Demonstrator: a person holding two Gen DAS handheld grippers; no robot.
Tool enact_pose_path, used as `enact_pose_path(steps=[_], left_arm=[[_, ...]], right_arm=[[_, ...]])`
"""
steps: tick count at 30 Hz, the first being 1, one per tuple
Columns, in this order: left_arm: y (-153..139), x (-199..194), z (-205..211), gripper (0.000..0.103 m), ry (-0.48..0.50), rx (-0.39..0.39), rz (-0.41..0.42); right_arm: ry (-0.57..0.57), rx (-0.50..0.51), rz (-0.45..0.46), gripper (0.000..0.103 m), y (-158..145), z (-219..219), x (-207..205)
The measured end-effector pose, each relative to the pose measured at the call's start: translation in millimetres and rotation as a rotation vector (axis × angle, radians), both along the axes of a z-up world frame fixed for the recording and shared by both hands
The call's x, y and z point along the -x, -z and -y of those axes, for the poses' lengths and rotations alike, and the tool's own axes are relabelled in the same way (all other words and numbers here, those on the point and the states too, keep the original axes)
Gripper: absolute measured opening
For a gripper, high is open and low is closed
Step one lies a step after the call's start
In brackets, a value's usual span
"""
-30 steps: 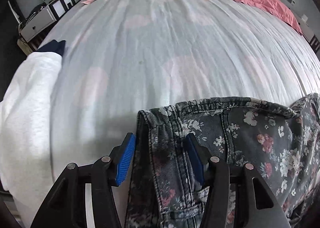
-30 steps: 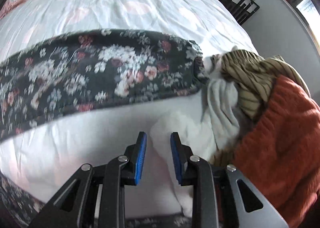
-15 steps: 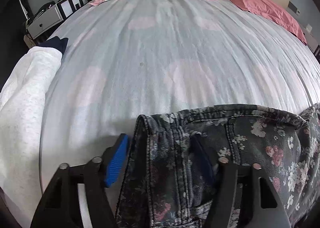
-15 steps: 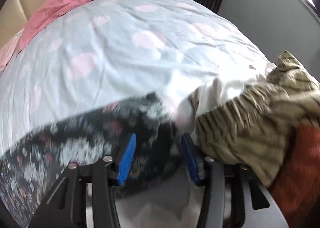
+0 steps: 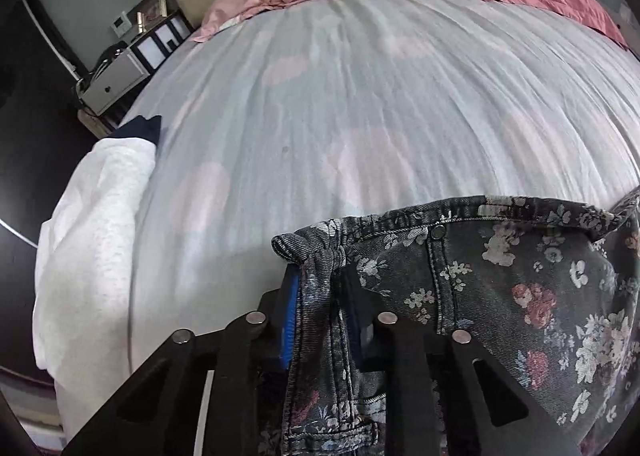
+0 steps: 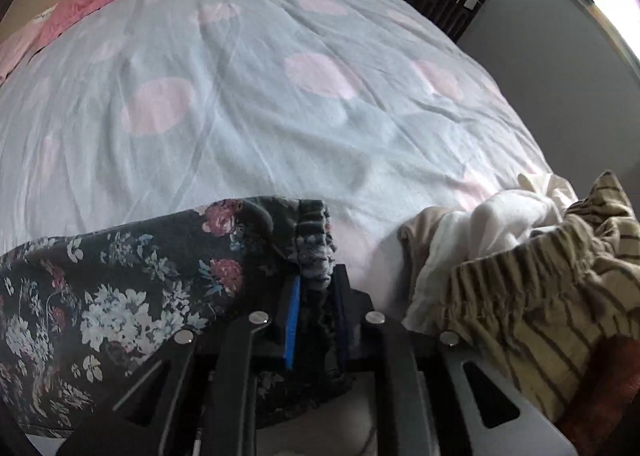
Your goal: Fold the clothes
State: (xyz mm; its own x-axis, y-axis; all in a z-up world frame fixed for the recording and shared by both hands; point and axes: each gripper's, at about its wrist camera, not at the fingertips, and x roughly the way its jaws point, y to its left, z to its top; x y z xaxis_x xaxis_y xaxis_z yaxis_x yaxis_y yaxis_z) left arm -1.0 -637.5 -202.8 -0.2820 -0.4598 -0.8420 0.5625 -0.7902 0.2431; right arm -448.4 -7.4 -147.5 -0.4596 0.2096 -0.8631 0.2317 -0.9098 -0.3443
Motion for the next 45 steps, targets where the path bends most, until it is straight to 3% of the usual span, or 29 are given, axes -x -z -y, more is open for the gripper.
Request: enact_pose_path(steps=[9, 15, 18, 23, 29, 31, 33, 34, 36, 39, 45], left_arm=[[-48, -28, 31, 0.015, -0.085, 0.068, -0.035], [-68, -43, 75, 0.015, -0.156, 0.129, -0.033], [-62, -38, 88, 0.015, -0.163, 0.123, -0.008], [-27, -14, 92, 0.016, -0.113, 0.118, 0.072], [4, -4, 100, 0.033, -0.117, 0.064, 0.105], [7, -3, 97, 0.04, -0.099, 0.078, 0.111], [5, -4, 94, 0.041, -0.082, 0.083, 0.113], [4, -5, 92, 0.043, -0.074, 0.085, 0.113], [-3, -9, 88, 0.051, -0.07, 0.077, 0.095], [-16, -17, 80, 0.051, -0.022, 0.065, 0.065], [-44, -51, 56, 0.051, 0.009, 0.017, 0.043]], right_arm=[[-0.047, -0.042, -0.182, 0.013, -80, 45, -29], [-0.129, -0.025, -0.254, 0.013, -108, 109, -33], [-0.134, -0.035, -0.248, 0.013, -99, 138, -25], [-0.104, -0.089, -0.205, 0.013, -52, 156, -2], [-0.111, -0.122, -0.171, 0.015, -7, 157, 19], [-0.107, -0.093, -0.164, 0.023, -4, 156, 24], [-0.087, -0.067, -0.165, 0.044, -6, 152, 26], [-0.077, -0.055, -0.168, 0.047, -8, 150, 27], [-0.062, -0.011, -0.178, 0.049, -16, 147, 26], [-0.041, 0.02, -0.167, 0.049, -26, 143, 21], [-0.05, 0.061, -0.05, 0.049, -36, 128, -18]])
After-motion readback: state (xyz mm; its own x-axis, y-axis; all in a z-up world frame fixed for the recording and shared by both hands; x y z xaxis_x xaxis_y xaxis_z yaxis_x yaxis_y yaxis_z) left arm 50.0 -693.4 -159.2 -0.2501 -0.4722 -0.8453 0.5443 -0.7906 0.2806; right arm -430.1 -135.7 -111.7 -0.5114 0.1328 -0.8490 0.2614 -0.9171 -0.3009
